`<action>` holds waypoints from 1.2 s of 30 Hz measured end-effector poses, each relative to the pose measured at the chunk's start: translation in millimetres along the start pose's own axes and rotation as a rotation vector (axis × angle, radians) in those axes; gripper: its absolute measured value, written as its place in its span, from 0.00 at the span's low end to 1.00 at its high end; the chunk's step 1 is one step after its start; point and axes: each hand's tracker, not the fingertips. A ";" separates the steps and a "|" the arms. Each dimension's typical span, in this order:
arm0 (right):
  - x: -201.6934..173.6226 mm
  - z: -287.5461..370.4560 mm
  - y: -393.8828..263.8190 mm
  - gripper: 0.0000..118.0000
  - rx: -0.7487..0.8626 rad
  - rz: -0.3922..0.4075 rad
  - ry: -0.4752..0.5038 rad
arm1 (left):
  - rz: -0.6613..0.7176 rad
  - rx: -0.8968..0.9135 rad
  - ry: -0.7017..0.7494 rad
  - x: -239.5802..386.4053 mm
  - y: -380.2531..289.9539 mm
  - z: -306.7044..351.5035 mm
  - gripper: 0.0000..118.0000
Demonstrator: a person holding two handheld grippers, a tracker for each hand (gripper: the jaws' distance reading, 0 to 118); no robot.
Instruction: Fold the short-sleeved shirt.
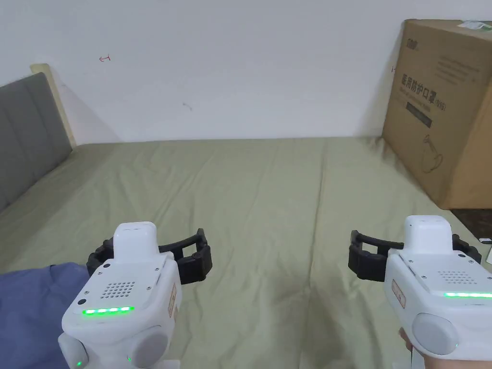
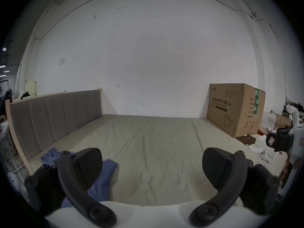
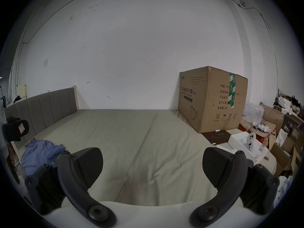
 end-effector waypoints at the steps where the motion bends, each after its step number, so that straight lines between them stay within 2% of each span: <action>1: 0.0 0.3 0.2 1.00 0.001 0.001 -0.001 | 0.002 0.000 0.001 -0.1 0.4 0.2 1.00; 20: 0.7 2.7 -3.2 1.00 0.039 0.014 0.007 | -0.006 0.014 0.007 -1.0 -0.7 2.4 1.00; 27: -6.3 7.3 -1.2 1.00 0.093 0.033 -0.012 | -0.045 0.065 -0.012 3.9 -0.6 6.5 1.00; 30: -5.8 6.3 0.0 1.00 0.086 0.016 0.008 | -0.076 0.071 -0.032 9.0 2.1 8.7 1.00; 36: -7.7 4.5 -0.6 1.00 0.054 0.037 0.006 | 0.020 0.085 -0.039 5.7 8.3 9.4 1.00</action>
